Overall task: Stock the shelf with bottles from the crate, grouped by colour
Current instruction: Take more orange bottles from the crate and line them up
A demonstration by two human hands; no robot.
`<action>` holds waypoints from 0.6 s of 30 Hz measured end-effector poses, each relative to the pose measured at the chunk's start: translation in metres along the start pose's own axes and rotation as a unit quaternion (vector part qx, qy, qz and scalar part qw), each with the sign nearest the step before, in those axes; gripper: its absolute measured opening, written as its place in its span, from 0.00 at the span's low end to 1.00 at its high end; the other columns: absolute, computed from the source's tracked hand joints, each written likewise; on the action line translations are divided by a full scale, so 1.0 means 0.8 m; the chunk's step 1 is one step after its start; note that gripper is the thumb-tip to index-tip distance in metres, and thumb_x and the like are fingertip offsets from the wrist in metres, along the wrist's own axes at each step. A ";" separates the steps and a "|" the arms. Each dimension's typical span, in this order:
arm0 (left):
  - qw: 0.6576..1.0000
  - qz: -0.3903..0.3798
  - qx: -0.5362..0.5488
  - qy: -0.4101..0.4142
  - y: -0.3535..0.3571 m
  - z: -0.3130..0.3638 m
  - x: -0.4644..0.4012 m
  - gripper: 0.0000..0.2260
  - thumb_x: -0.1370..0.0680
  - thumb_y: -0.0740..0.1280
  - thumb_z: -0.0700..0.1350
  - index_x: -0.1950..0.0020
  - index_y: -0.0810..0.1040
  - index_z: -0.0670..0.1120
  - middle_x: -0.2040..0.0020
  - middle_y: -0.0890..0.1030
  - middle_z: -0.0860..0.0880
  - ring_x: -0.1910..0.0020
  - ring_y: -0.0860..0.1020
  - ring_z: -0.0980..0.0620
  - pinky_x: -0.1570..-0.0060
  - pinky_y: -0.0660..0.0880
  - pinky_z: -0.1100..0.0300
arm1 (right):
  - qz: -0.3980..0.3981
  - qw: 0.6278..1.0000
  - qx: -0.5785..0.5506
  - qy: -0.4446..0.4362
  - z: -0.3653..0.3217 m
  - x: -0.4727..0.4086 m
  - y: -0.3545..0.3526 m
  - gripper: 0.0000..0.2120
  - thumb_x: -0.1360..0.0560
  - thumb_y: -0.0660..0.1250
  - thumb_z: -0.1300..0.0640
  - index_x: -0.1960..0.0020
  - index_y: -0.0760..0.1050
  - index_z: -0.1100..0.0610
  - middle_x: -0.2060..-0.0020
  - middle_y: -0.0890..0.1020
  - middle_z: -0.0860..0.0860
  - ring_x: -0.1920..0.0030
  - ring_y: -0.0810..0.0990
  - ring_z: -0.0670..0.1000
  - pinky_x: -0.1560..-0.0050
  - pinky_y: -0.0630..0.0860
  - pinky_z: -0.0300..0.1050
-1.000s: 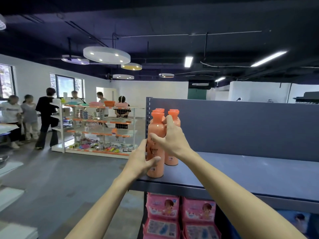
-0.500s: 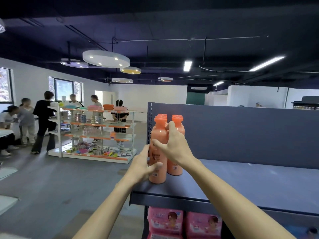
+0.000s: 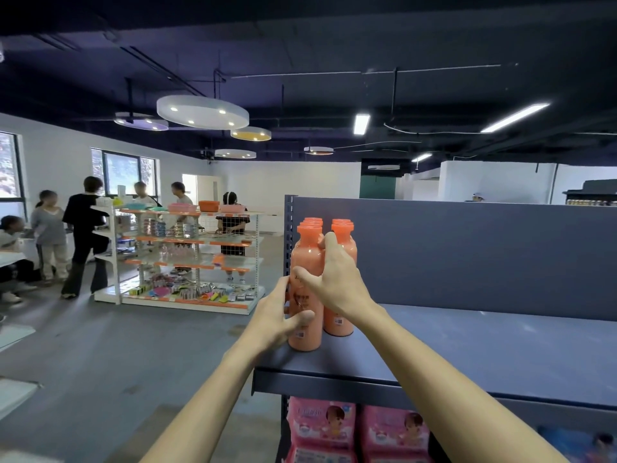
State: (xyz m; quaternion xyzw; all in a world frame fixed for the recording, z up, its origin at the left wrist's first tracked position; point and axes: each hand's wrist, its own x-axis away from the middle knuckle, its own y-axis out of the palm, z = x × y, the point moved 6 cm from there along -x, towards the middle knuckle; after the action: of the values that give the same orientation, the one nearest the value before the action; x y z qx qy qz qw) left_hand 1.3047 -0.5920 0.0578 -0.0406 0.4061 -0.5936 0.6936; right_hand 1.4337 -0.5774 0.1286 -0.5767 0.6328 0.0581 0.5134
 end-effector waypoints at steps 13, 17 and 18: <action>0.987 0.079 -0.131 -0.044 -0.002 0.008 0.053 0.26 0.31 0.74 0.52 0.37 0.68 0.51 0.42 0.77 0.48 0.42 0.75 0.47 0.48 0.74 0.54 | -0.065 0.993 0.090 0.048 0.012 0.052 -0.037 0.27 0.28 0.68 0.38 0.37 0.66 0.52 0.47 0.79 0.50 0.48 0.79 0.55 0.48 0.78 0.56; 0.984 0.086 -0.155 -0.031 0.008 0.028 0.059 0.20 0.32 0.71 0.50 0.43 0.70 0.51 0.48 0.77 0.50 0.48 0.77 0.49 0.51 0.77 0.53 | -0.085 0.984 0.137 0.076 0.028 0.067 -0.052 0.23 0.27 0.68 0.41 0.39 0.68 0.52 0.44 0.78 0.50 0.47 0.79 0.56 0.50 0.77 0.53; 0.982 0.090 -0.162 -0.027 0.012 0.034 0.061 0.19 0.32 0.71 0.50 0.44 0.70 0.51 0.49 0.76 0.50 0.50 0.77 0.49 0.51 0.78 0.52 | -0.087 0.984 0.136 0.078 0.032 0.070 -0.055 0.23 0.27 0.67 0.42 0.38 0.68 0.52 0.43 0.78 0.50 0.47 0.79 0.55 0.49 0.77 0.53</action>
State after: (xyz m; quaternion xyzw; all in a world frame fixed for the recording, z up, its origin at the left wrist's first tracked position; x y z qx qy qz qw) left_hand 1.3273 -0.6427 0.0454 -0.1318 0.4797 -0.4543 0.7390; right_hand 1.4940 -0.6124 0.0989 -0.5569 0.6207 -0.1187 0.5390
